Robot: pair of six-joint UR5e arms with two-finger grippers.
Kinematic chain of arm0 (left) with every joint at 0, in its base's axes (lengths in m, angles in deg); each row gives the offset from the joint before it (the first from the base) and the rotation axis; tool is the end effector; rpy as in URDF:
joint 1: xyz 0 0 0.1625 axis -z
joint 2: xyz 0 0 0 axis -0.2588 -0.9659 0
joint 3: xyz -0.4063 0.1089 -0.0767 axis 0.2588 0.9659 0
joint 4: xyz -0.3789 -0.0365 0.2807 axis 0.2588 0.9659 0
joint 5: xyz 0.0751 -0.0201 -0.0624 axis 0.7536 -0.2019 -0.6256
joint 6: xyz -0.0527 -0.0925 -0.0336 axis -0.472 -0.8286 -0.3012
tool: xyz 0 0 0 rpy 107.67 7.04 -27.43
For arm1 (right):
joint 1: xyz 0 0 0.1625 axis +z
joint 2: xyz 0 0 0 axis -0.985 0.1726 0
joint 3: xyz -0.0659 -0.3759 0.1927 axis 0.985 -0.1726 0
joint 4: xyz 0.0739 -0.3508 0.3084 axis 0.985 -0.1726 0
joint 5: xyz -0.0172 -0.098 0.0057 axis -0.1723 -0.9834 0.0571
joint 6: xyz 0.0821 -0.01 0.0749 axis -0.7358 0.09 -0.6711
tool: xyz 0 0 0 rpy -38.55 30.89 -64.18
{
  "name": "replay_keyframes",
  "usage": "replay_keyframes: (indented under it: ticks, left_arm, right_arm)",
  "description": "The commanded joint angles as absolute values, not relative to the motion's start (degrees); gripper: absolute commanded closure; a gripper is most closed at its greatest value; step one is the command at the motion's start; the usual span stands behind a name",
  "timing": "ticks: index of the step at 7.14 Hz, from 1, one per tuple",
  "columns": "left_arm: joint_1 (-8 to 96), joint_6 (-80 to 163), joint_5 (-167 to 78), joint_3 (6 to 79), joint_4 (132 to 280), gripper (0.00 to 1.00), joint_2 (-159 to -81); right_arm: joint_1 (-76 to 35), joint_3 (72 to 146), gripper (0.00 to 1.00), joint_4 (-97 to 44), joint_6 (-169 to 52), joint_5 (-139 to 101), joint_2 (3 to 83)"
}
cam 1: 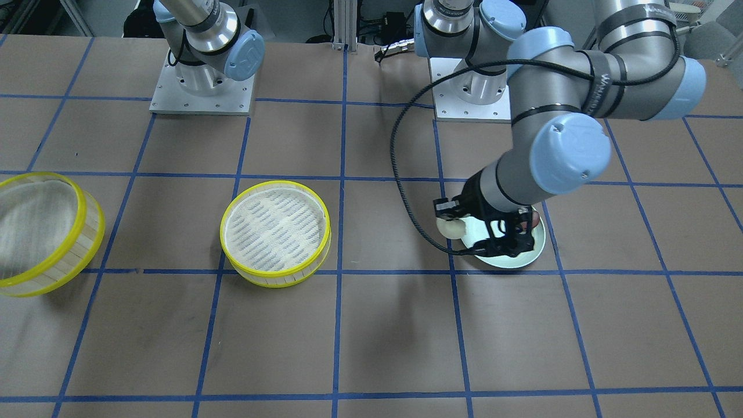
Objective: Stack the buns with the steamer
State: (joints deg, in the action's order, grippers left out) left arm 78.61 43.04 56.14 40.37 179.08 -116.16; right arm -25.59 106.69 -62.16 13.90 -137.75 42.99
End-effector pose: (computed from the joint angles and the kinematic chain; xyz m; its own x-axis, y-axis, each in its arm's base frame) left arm -0.1939 -0.6139 0.3276 -0.9697 -0.2096 0.1252 -0.1674 0.9441 0.2841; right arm -0.2923 -0.6203 0.2940 -0.9356 -0.3440 0.0792 -0.3397 0.9385 0.0622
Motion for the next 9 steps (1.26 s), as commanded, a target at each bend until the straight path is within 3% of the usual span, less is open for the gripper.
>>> replay_keyframes:
  ticks: [1,6,7,9]
  left_arm:
    - [89.3,32.1,46.8,40.0,170.3,1.00,-117.3]
    - [95.3,30.9,40.1,50.9,152.5,1.00,-122.7]
    - [96.7,30.8,40.4,51.1,152.1,0.77,-123.4]
    - [97.0,30.7,40.9,50.4,148.7,0.02,-123.2]
  right_arm:
    - [-21.9,107.0,1.00,-53.5,5.1,-138.0,48.1]
    - [-4.8,110.8,1.00,-43.7,-27.8,-138.5,58.8]
    - [-2.3,111.7,1.00,-43.8,-30.2,-138.7,59.2]
    - [-1.6,112.0,1.00,-43.9,-31.7,-138.7,58.8]
